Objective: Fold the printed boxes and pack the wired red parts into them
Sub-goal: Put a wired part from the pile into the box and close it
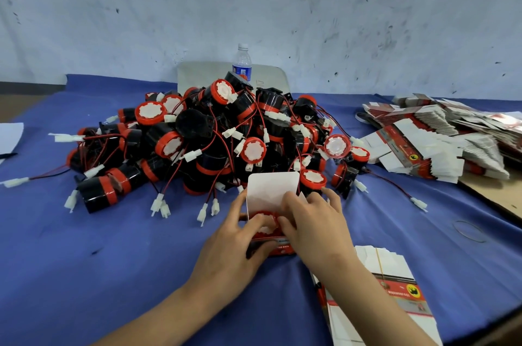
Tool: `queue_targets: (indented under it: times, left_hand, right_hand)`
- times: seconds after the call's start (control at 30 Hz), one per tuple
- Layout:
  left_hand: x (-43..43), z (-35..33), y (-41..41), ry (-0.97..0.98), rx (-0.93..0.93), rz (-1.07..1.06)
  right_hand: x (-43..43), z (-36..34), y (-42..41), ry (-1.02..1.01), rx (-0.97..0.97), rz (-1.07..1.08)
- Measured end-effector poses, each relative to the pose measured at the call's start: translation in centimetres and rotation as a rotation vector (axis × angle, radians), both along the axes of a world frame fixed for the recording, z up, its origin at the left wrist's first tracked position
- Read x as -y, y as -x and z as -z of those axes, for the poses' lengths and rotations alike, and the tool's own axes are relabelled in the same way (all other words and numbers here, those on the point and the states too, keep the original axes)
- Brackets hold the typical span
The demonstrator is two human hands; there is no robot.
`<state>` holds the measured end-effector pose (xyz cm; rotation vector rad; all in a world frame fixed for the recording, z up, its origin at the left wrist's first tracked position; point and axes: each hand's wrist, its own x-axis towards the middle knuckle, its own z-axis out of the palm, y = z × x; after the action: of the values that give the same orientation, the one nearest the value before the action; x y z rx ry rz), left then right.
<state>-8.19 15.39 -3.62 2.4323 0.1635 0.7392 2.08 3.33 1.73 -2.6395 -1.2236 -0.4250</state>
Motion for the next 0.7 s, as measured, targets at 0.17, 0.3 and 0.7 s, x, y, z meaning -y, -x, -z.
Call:
queue_targets:
  times: [0.17, 0.3, 0.7]
  left_hand:
    - [0.0, 0.2, 0.0, -0.013, -0.009, -0.002]
    - [-0.1, 0.3, 0.0, -0.018, -0.021, -0.025]
    - [0.0, 0.0, 0.0, 0.217, -0.011, -0.058]
  right_hand:
    - [0.6, 0.0, -0.5, -0.022, -0.054, -0.067]
    - [0.7, -0.1, -1.0, 0.035, -0.075, -0.115]
    - [-0.4, 0.2, 0.1, 0.087, -0.042, 0.043]
